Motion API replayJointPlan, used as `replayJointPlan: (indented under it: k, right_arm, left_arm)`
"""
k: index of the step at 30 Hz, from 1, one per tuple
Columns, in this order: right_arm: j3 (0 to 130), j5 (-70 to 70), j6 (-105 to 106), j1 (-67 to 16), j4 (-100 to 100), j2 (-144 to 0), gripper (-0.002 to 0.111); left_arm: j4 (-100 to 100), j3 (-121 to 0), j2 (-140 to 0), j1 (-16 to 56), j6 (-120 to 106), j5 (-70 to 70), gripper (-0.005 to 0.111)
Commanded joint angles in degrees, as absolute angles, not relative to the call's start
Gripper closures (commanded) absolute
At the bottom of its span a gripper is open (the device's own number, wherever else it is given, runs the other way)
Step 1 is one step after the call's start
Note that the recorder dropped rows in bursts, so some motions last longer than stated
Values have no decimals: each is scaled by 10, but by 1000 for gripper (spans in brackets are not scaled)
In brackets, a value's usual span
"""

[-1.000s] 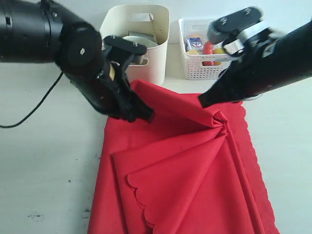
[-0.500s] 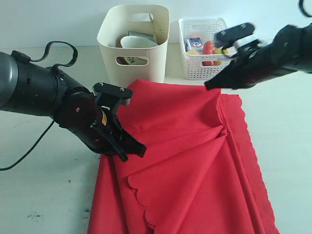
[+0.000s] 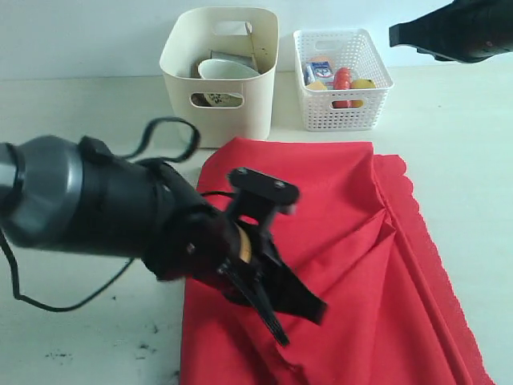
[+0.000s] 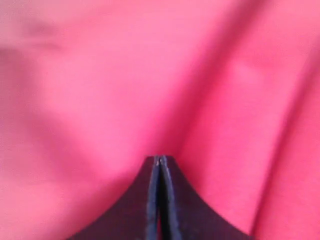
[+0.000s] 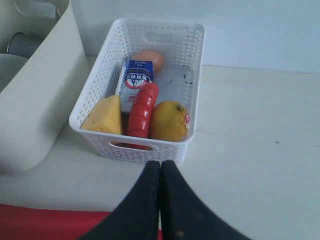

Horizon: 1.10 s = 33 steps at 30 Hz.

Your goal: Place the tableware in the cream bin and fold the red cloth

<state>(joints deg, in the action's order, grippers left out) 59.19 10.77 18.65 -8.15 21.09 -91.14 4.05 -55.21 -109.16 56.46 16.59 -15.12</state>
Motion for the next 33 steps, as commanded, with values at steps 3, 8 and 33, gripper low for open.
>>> replayJointPlan:
  k: [3, 8, 33]
  right_arm:
    - [595, 152, 191, -83, 176, -905, 108]
    - [595, 194, 189, -82, 127, -888, 108]
    - [593, 305, 322, -271, 272, -1082, 108]
  left_arm:
    - [36, -619, -1049, 702, 146, -106, 105]
    - [35, -633, -1039, 711, 122, -143, 105]
    - [-73, -379, -746, 405, 180, -252, 105]
